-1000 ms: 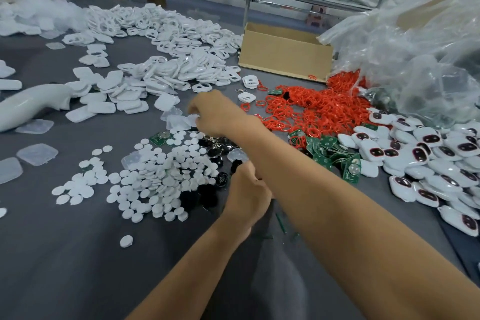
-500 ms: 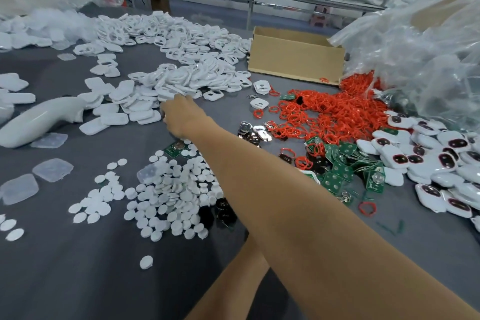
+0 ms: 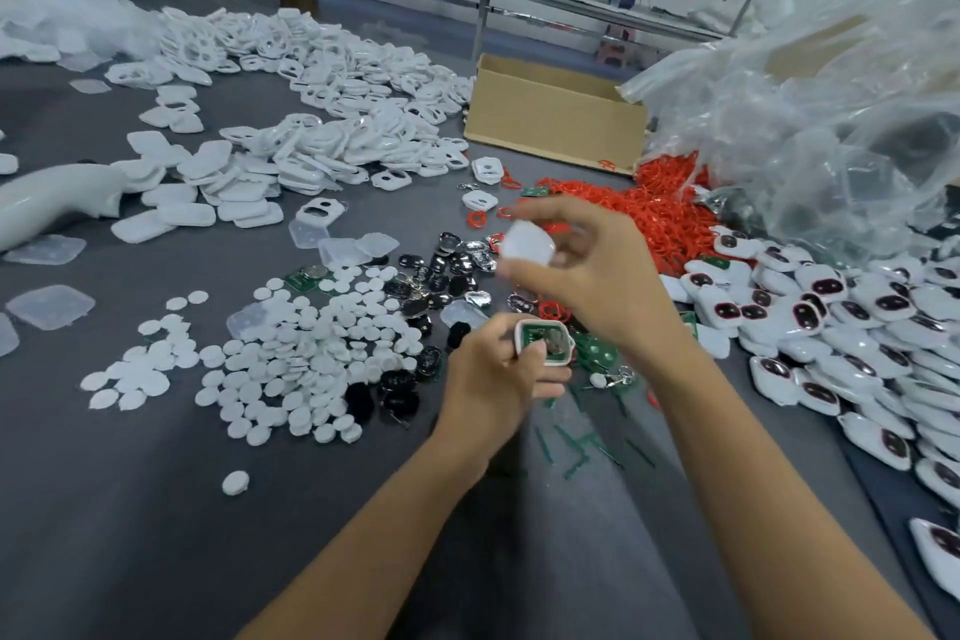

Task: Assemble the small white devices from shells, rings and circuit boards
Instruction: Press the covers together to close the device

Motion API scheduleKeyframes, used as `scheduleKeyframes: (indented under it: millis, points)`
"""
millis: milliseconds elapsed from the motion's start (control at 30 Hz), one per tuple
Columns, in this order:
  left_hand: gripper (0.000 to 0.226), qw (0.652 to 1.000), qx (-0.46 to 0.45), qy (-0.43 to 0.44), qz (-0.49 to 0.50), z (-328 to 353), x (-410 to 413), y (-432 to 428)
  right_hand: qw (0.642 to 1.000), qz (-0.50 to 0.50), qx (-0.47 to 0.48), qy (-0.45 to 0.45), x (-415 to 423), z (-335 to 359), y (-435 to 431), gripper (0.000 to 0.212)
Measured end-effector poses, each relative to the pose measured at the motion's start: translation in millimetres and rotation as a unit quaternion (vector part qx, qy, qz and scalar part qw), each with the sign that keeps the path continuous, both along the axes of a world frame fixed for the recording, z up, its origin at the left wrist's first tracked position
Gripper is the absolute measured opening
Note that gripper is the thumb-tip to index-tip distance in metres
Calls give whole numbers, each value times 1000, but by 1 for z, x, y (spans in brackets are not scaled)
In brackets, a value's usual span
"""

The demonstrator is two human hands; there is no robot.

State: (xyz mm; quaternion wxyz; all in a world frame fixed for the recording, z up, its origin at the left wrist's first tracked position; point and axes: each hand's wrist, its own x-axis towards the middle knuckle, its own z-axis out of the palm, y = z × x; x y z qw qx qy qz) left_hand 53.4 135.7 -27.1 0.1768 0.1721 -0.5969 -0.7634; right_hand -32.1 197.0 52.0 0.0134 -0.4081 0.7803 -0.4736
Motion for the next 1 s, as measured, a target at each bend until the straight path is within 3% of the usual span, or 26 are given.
scheduleKeyframes:
  millis: [200,367,700,1000]
  points:
    - [20,999,38,-5,14,1,0,-2,996,-77,42,32,2,-56,71,60]
    - [19,999,47,-14,10,0,-1,-4,998,-57,29,4,0,-60,72,70]
    - [18,998,57,1,6,-3,-1,-5,994,-10,-46,-103,1,-57,72,37]
    - [19,998,59,7,2,0,1,-4,980,16,-106,-166,1,-57,72,29]
